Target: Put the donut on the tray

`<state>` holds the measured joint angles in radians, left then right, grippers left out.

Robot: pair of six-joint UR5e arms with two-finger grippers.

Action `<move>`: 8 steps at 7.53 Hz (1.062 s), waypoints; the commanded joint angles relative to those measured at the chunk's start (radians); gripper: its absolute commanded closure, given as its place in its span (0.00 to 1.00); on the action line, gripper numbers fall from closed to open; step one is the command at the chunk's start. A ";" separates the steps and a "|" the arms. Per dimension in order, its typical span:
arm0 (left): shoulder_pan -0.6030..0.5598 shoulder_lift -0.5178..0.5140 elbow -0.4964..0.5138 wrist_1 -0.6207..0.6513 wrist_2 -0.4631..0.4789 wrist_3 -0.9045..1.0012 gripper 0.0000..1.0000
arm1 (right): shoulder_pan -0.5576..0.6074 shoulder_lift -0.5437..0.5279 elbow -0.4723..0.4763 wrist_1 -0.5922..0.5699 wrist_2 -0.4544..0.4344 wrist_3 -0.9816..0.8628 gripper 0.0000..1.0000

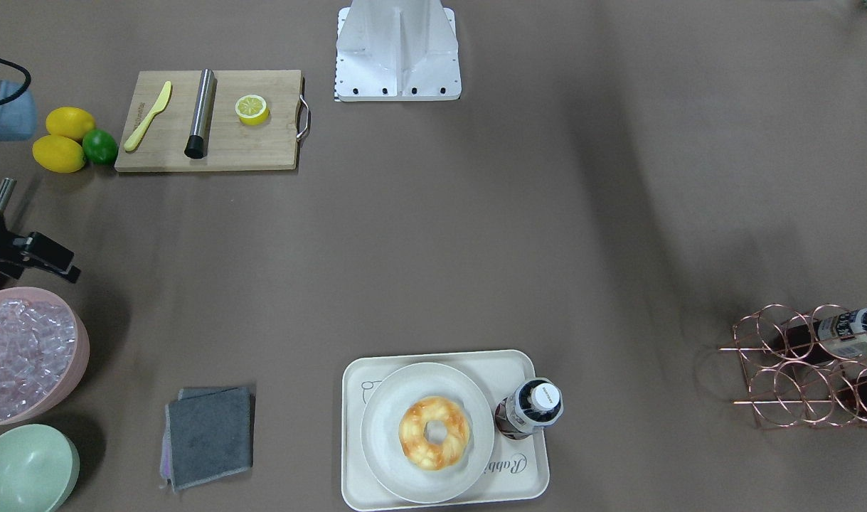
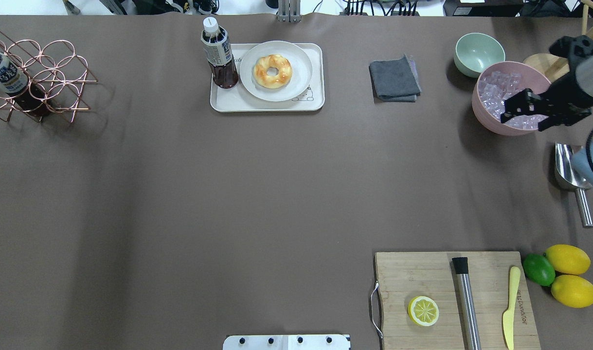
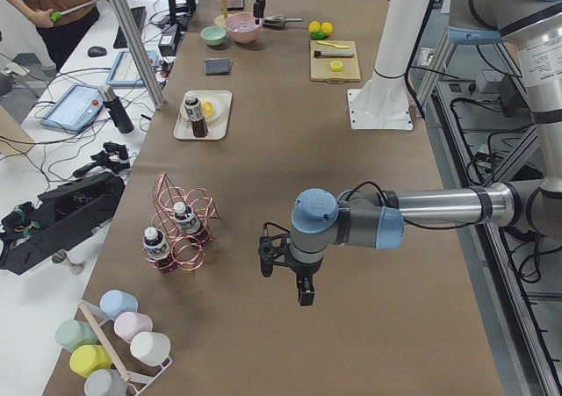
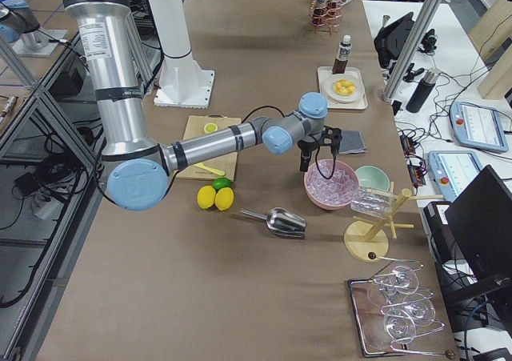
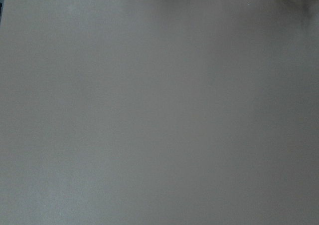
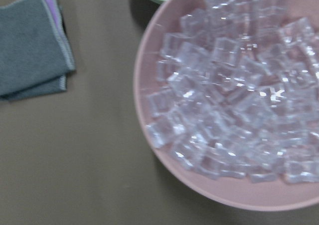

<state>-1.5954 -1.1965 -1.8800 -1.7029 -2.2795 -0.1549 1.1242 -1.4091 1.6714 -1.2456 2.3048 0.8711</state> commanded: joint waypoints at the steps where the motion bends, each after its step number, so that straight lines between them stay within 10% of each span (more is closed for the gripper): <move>1: 0.002 0.000 0.002 0.000 0.000 0.000 0.02 | 0.116 -0.222 0.059 0.002 0.005 -0.307 0.00; 8: 0.002 0.000 0.005 0.003 -0.002 0.000 0.02 | 0.350 -0.314 0.002 -0.182 0.024 -0.838 0.00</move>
<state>-1.5938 -1.1965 -1.8737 -1.7011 -2.2810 -0.1549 1.4179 -1.7426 1.6792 -1.3332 2.3261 0.1497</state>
